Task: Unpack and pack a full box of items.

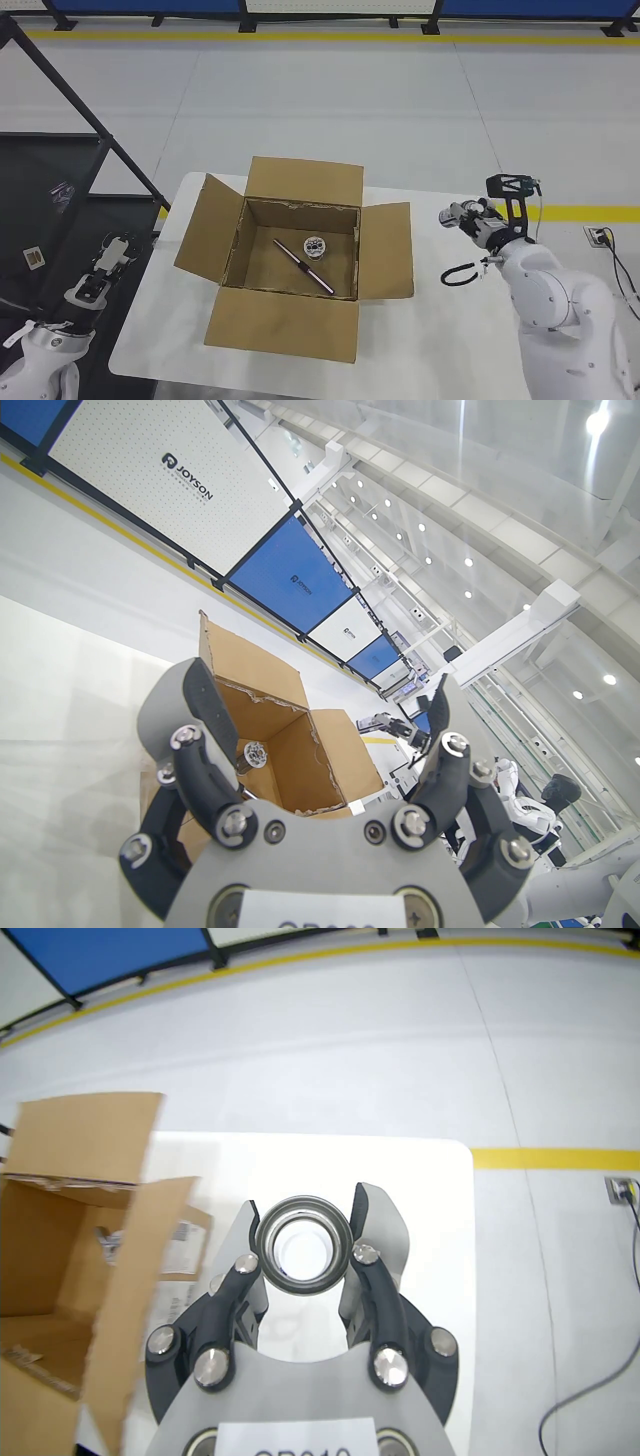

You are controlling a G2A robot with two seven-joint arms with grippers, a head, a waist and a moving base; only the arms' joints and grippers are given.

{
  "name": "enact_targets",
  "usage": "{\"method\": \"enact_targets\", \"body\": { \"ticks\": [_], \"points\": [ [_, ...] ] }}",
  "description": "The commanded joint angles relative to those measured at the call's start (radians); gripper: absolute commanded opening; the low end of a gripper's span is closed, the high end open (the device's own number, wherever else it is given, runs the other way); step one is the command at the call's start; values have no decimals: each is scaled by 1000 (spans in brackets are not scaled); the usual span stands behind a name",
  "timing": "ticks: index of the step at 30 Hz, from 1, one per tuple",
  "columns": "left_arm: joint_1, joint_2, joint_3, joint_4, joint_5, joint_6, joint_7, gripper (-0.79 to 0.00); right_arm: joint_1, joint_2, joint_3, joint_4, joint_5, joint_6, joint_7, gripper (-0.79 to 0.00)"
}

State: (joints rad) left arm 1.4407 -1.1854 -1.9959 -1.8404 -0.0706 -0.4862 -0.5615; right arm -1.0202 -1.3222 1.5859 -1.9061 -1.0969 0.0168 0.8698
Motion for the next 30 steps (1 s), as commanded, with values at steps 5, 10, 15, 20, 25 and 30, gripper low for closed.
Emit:
{"method": "enact_targets", "body": {
  "ticks": [5,10,15,20,25,30],
  "points": [
    [0,0,0,0,0,0,0,0,54,-10,-183,-67,120,-84,62,-785],
    [0,0,0,0,0,0,0,0,168,-27,-396,75,122,-129,131,-785],
    [0,0,0,0,0,0,0,0,263,-55,-554,250,114,-101,139,-785],
    [0,0,0,0,0,0,0,0,322,-79,-652,382,63,-34,96,-785],
    [0,0,0,0,0,0,0,0,365,-107,-732,499,16,39,48,-785],
    [0,0,0,0,0,0,0,0,410,-132,-770,613,46,39,21,-785]
  ]
}}
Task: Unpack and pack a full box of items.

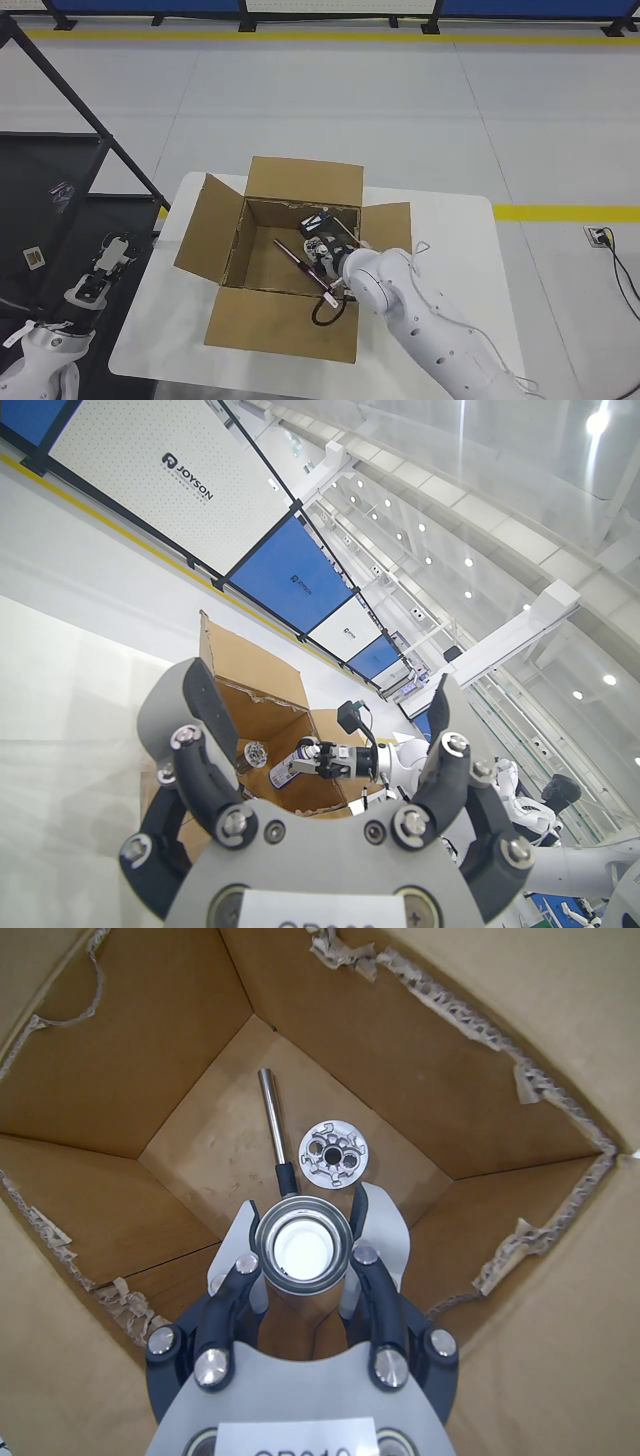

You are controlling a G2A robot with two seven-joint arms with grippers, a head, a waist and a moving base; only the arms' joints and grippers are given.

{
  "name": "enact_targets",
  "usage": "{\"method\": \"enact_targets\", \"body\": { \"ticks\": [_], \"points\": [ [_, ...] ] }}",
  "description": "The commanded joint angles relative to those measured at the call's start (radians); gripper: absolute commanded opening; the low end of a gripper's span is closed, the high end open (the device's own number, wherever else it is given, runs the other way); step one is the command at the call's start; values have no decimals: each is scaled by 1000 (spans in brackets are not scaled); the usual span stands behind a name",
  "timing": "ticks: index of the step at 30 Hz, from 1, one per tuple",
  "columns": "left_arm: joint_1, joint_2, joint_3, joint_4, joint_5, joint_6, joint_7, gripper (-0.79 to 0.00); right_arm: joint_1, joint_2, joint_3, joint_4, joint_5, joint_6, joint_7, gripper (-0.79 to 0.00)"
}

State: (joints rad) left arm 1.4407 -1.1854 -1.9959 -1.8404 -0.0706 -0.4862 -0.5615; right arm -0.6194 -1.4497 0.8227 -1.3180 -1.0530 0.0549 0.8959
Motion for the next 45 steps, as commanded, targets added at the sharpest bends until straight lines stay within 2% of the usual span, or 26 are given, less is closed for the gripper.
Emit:
{"method": "enact_targets", "body": {
  "ticks": [1,10,18,21,24,30,33,38,40,45],
  "points": [
    [0,0,0,0,0,0,0,0,16,-9,-14,41,5,2,-12,-785],
    [0,0,0,0,0,0,0,0,53,-46,-77,149,-72,87,-47,-785],
    [0,0,0,0,0,0,0,0,63,-61,-71,197,-74,78,-55,-499],
    [0,0,0,0,0,0,0,0,59,-62,-59,194,-72,68,-52,-446],
    [0,0,0,0,0,0,0,0,49,-60,-48,180,-83,60,-47,-431],
    [0,0,0,0,0,0,0,0,18,-52,-16,124,-113,55,-31,-394],
    [0,0,0,0,0,0,0,0,2,-47,2,90,-124,48,-18,-280],
    [0,0,0,0,0,0,0,0,-27,-38,43,21,-123,25,-8,-203],
    [4,1,-4,-7,22,3,12,0,-43,-32,71,-24,-106,5,-1,-151],
    [-3,8,-18,18,139,51,47,0,-133,0,191,-251,-93,-49,46,-68]
  ]
}}
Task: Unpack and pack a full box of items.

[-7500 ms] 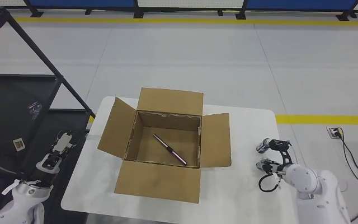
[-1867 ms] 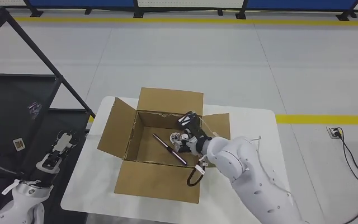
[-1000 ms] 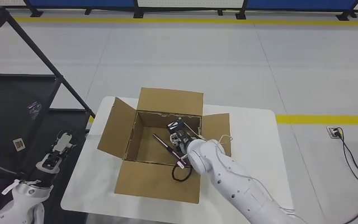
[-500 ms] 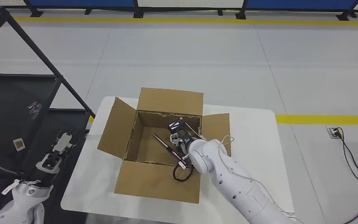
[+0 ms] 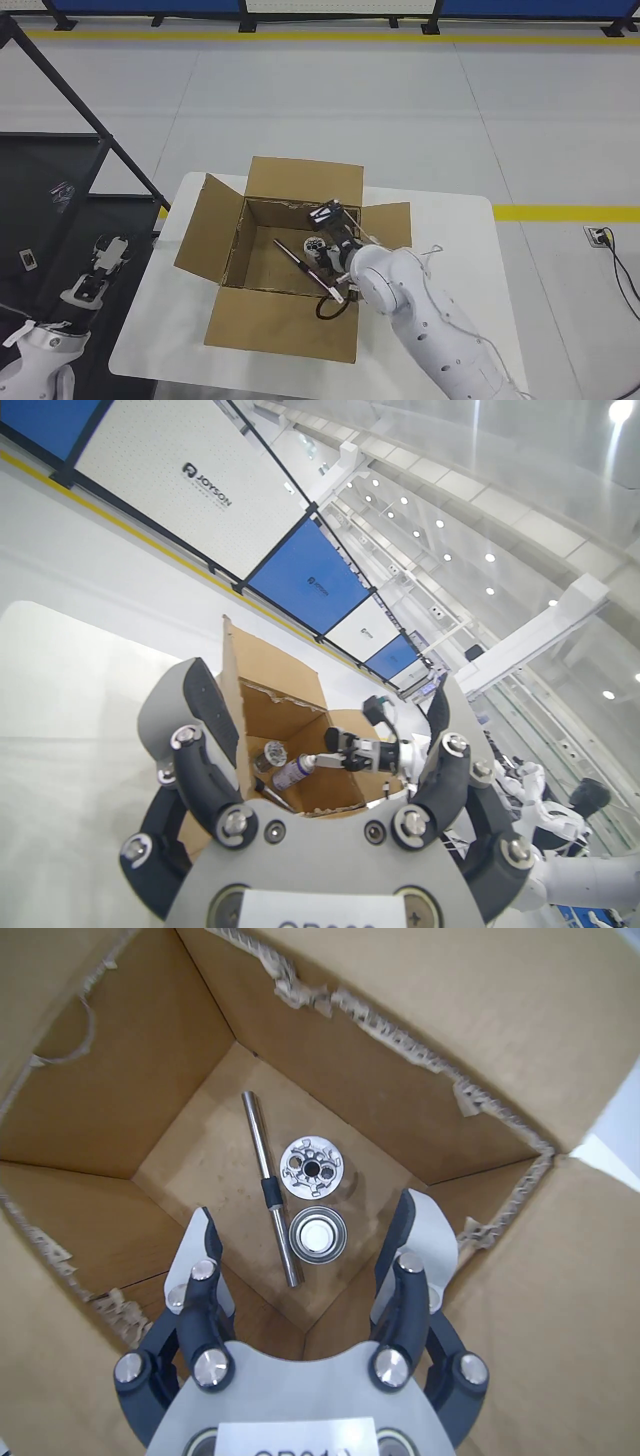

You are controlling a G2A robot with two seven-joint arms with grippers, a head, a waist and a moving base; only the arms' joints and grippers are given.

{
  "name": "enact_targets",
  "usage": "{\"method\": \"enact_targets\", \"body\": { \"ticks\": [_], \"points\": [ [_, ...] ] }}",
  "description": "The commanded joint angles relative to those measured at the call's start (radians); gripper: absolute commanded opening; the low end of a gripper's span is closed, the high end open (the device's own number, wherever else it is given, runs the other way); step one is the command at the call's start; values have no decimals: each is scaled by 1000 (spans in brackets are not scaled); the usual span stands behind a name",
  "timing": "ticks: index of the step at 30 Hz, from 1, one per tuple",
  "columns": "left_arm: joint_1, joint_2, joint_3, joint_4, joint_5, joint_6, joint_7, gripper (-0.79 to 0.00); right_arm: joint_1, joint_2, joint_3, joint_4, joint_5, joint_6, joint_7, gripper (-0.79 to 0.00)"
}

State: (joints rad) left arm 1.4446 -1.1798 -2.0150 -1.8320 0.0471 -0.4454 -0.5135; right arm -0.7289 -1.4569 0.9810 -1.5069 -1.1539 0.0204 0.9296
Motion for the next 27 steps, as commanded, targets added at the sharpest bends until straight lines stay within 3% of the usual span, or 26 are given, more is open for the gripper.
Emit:
{"method": "enact_targets", "body": {
  "ticks": [1,4,8,13,15,27],
  "points": [
    [-12,4,2,18,46,19,-7,0,-46,14,61,-111,17,-27,21,-49],
    [-38,11,20,48,122,42,-24,0,-110,31,154,-241,76,-68,39,0],
    [-84,20,85,71,254,51,-73,0,-184,51,307,-361,191,-102,39,0],
    [-124,25,156,104,293,49,-103,0,-255,73,496,-429,353,-154,61,0],
    [-135,26,177,109,296,51,-107,0,-286,81,564,-455,314,-90,56,0],
    [-137,34,264,57,261,47,-153,0,-303,85,590,-426,313,-58,45,0]
  ]
}}
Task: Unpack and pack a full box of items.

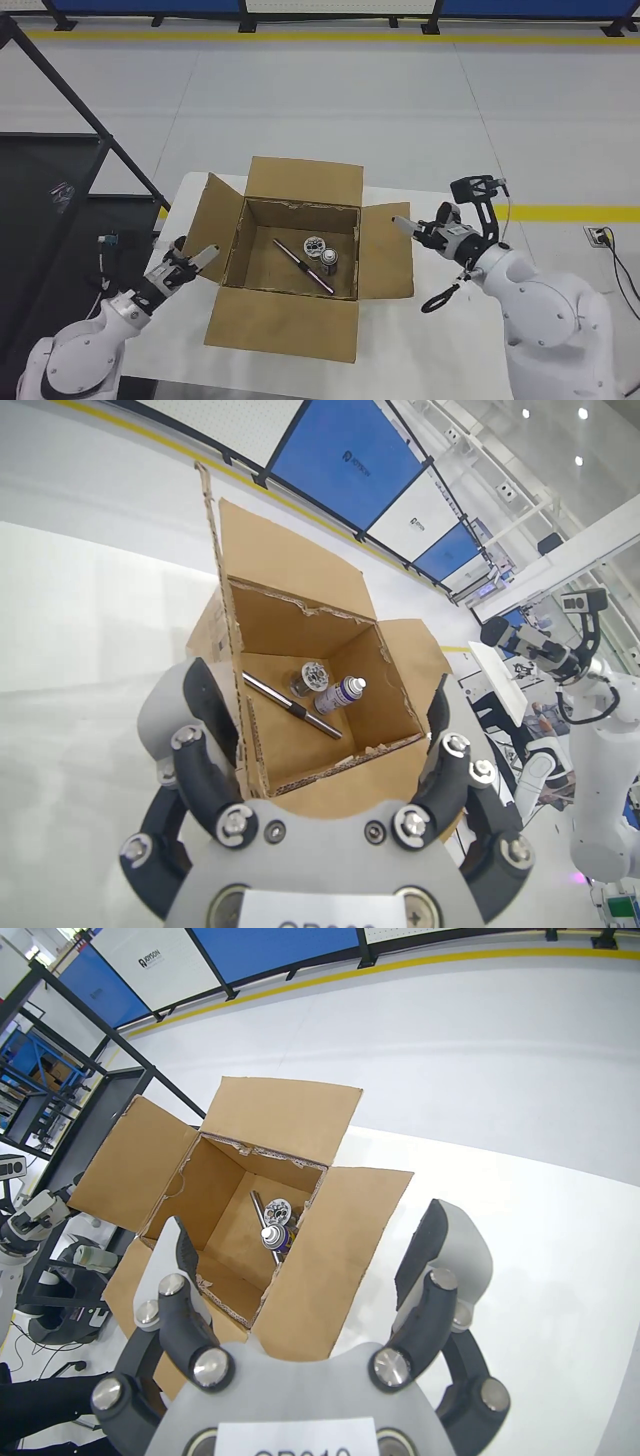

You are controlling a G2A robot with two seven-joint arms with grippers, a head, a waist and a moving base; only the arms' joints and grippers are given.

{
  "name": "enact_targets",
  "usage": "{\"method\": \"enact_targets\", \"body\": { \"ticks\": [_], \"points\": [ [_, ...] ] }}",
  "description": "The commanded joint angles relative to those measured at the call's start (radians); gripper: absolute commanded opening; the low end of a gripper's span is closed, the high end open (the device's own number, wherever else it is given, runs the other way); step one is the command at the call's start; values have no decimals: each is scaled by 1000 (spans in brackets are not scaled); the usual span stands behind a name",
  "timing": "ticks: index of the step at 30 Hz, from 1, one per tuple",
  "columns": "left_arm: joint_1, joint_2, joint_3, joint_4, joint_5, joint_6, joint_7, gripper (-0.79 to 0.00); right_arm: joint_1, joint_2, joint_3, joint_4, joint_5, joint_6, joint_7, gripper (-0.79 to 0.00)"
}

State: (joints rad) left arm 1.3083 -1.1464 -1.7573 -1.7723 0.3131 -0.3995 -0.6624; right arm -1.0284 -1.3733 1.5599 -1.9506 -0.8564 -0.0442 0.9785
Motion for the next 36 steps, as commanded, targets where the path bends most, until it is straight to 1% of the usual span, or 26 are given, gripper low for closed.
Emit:
{"method": "enact_targets", "body": {
  "ticks": [1,4,5,8,10,12,13,16,20,23,28,32,36],
  "points": [
    [-1,1,13,-6,-4,3,-8,0,-5,3,26,36,38,15,2,0],
    [-4,2,44,-17,1,8,-13,0,6,13,82,102,130,11,65,0],
    [-5,3,55,-19,2,9,-15,0,12,16,93,126,161,1,101,0],
    [-11,3,85,-20,11,13,-22,0,32,25,119,192,229,-24,161,0],
    [-17,4,109,-17,18,15,-28,0,48,29,124,246,267,-23,174,0],
    [-27,4,133,-7,26,21,-33,0,68,32,109,302,289,-20,179,0],
    [-35,4,150,3,28,26,-36,0,79,31,91,335,293,-10,160,0],
    [-54,4,182,23,36,34,-43,0,101,30,52,388,333,-14,147,0],
    [-77,3,222,55,55,45,-38,0,131,29,23,443,482,-55,171,0],
    [-86,3,240,71,59,49,-30,0,150,31,7,463,547,-71,187,0],
    [-94,4,257,83,83,68,-6,0,190,31,-31,499,711,-111,243,0],
    [-95,3,277,90,119,88,27,0,212,27,-82,502,771,-116,217,0],
    [-97,3,287,94,127,111,51,0,220,22,-144,484,776,-117,153,0]
  ]
}}
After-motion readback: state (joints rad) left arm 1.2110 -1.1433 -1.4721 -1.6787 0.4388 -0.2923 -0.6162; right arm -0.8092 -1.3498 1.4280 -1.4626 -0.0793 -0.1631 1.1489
